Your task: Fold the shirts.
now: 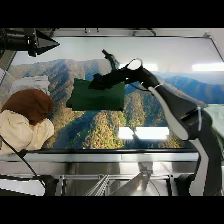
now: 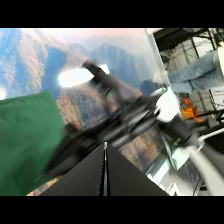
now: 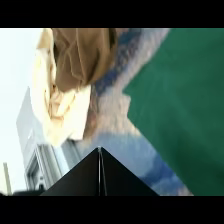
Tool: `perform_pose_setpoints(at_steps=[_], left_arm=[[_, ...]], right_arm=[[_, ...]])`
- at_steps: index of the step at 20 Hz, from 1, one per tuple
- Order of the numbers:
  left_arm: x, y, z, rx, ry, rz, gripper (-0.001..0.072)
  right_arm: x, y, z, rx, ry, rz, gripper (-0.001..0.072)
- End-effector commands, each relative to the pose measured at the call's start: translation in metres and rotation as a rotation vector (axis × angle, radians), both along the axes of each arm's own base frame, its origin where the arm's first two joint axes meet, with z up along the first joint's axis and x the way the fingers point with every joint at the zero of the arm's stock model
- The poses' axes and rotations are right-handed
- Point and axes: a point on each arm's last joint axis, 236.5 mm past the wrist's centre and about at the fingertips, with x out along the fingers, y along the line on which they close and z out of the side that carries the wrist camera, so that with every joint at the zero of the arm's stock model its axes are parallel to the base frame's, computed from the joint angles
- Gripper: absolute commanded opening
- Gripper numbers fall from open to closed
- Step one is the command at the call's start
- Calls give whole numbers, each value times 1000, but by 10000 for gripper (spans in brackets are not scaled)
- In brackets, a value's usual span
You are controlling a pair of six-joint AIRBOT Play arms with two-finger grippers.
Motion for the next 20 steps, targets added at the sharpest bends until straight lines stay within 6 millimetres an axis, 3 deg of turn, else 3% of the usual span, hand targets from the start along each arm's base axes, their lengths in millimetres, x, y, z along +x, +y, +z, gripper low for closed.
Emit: perform_pose_setpoints(at_steps=[1,3,4,5,6,7,10,13,17,20], left_arm=[[-12,-1,-7,22,12,-53,20],[-23,-3,-9,29,30,-99,21],[-27,-5,-10,34,30,-121,20],[-32,-9,-11,35,35,-142,21],[-33,-11,-11,35,36,-150,20],[-33,-14,-11,35,32,-152,20],[-32,-20,-10,38,17,-160,21],[-34,-22,-10,43,4,-177,21],[-37,-23,-11,47,3,-194,21],[-38,-23,-11,47,4,-196,21]], right_arm=[[-10,-87,13,-169,59,-29,16],[-6,-140,1,-303,48,-166,16],[-2,-164,-14,-362,74,-271,20],[0,-182,-34,-401,96,-362,190],[2,-190,-53,-413,123,-423,527],[4,-192,-68,-415,143,-454,612],[14,-166,-103,-317,237,-501,612],[32,-139,-117,-174,264,-542,610],[38,-135,-139,-162,294,-554,595],[38,-133,-136,-152,295,-536,593]])
